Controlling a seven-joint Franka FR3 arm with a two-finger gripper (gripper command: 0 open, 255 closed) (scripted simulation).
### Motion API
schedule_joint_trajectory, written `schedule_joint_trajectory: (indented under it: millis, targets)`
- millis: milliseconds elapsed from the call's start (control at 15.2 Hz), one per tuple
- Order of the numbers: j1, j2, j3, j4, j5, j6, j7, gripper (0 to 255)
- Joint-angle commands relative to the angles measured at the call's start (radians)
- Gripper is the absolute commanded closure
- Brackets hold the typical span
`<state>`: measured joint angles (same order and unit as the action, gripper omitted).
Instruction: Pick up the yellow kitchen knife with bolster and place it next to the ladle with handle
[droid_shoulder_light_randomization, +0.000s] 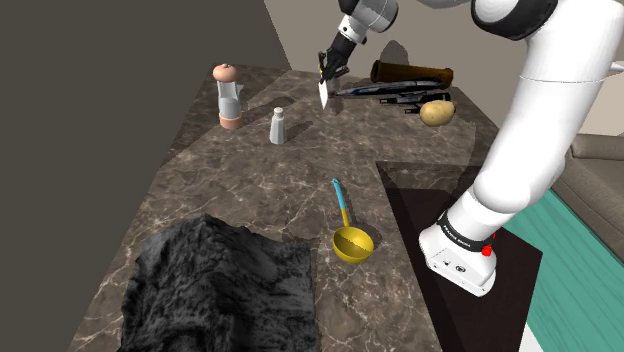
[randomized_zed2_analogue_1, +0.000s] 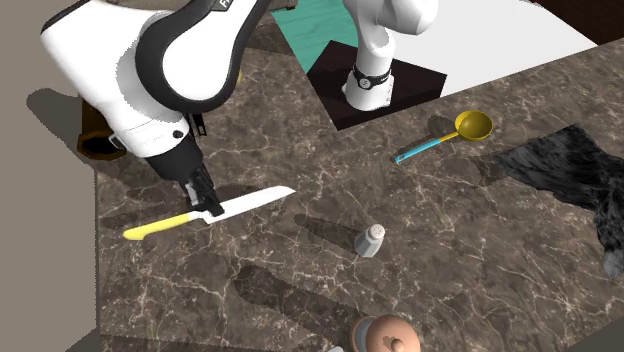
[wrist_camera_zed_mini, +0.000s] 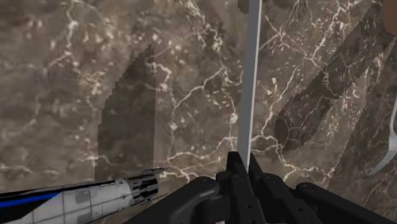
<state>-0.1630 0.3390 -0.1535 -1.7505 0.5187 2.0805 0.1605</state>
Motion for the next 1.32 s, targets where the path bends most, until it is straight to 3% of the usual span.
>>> schedule_joint_trajectory:
  millis: [0,726,1254]
  targets:
    - [-0.001,-0.01,-0.002,0.011,-0.007,-0.02,0.009,255]
    - [-0.001,-0.05,-0.011,0.086,-0.037,-0.125,0.062,255]
    - [0.107,-0.246,0.047,-0.187,-0.059,0.017,0.183,255]
